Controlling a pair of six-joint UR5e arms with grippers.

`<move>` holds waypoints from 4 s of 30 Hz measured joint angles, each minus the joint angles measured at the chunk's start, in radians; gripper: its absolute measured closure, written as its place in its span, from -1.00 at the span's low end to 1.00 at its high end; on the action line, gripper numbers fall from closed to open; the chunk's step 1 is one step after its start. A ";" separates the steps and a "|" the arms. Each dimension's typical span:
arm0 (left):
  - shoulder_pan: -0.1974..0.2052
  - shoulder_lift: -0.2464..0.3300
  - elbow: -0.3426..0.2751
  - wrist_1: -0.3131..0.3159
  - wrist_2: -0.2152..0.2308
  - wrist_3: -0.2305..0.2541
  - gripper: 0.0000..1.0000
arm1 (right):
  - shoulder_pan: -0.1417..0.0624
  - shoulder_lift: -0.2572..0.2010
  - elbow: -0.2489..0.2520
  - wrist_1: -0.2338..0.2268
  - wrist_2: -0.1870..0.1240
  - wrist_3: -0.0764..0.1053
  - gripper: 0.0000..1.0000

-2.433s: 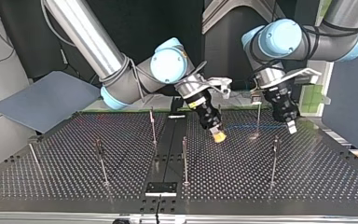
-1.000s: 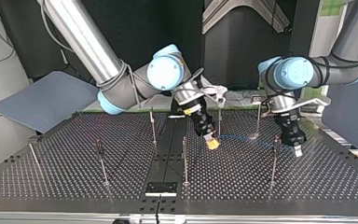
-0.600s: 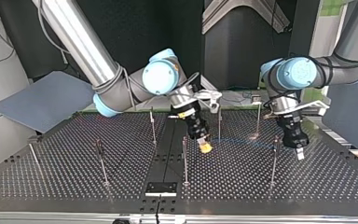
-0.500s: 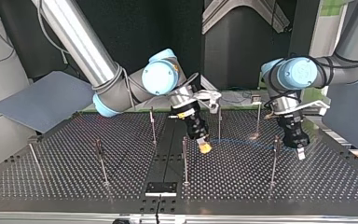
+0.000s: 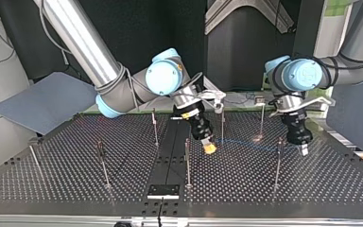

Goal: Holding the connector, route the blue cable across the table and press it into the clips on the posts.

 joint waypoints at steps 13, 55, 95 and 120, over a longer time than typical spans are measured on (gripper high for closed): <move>0.003 0.063 -0.007 -0.109 0.084 -0.034 -1.00 | 0.001 0.000 0.000 0.007 0.003 0.000 1.00; -0.044 0.400 -0.133 -0.452 0.199 0.019 -1.00 | 0.003 0.000 0.000 0.028 0.037 -0.005 1.00; -0.171 0.203 0.034 -0.414 0.184 0.140 -1.00 | 0.000 0.000 -0.008 0.030 0.052 -0.006 1.00; -0.162 0.059 0.148 -0.335 0.166 0.119 -1.00 | -0.007 0.000 -0.008 0.030 0.051 -0.005 1.00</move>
